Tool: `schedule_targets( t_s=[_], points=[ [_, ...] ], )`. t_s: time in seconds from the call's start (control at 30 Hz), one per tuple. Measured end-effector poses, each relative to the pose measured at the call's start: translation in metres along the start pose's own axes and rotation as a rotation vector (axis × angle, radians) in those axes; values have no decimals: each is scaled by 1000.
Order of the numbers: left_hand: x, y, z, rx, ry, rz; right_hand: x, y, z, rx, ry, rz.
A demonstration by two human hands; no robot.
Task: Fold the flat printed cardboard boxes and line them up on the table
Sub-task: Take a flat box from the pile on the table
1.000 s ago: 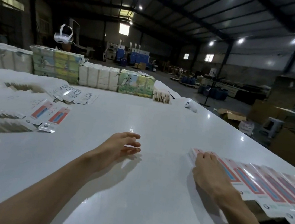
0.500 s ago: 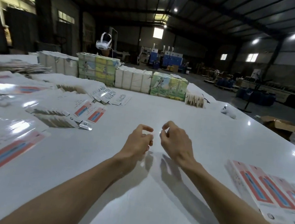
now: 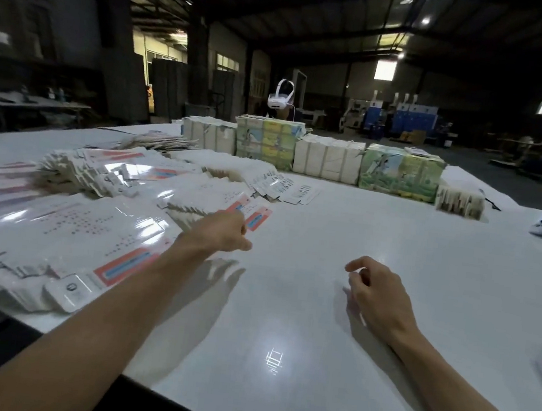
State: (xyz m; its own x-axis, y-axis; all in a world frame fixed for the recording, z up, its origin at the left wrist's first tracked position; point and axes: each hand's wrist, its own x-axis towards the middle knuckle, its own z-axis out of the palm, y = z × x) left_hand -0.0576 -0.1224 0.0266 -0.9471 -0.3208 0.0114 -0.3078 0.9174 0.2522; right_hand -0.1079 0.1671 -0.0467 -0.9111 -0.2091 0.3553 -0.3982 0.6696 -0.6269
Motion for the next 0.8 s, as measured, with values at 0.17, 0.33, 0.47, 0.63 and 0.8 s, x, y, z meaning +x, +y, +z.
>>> schedule_targets(
  t_s=[0.17, 0.33, 0.47, 0.63, 0.8],
  points=[
    [-13, -73, -19, 283, 63, -345, -1, 1, 0, -5, -31, -8],
    [-17, -109, -25, 306, 41, -435, -2, 2, 0, -7, -38, -23],
    [-17, -120, -32, 264, 57, -405, -2, 4, 1, 1, -45, -42],
    [-15, -121, -37, 254, 175, -345, -2, 5, 0, 9, -55, -40],
    [-18, -118, -48, 183, 306, -299, 0, 6, 1, -2, -60, -51]
  ],
)
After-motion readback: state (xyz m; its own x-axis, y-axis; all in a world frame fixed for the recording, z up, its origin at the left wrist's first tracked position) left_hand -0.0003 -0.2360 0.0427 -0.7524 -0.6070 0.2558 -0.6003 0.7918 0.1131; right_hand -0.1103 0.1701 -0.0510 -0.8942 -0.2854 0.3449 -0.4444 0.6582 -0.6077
